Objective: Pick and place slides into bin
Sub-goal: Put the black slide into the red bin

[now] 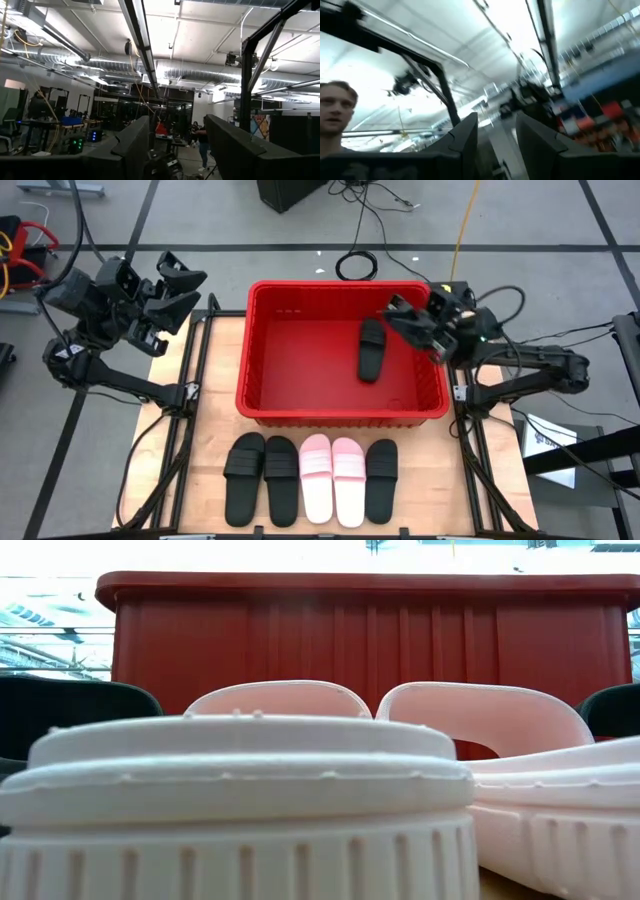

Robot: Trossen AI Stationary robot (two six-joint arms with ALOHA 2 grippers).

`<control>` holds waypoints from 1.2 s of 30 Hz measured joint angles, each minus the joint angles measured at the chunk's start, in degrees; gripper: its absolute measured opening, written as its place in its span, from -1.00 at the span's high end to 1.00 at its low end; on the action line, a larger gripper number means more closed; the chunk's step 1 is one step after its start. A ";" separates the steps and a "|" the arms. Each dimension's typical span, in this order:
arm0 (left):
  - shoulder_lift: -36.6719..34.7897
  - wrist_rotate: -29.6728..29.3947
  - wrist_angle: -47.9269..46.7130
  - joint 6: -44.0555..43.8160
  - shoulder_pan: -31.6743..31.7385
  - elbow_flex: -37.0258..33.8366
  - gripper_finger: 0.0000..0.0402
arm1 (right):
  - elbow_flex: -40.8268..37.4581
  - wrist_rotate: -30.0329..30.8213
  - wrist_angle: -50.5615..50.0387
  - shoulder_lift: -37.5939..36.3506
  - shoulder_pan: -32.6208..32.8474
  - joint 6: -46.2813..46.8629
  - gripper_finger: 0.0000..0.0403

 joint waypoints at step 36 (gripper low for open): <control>0.07 2.95 7.00 -5.97 0.02 0.00 -0.01 | 36.80 11.76 -45.35 9.59 39.19 -39.11 0.38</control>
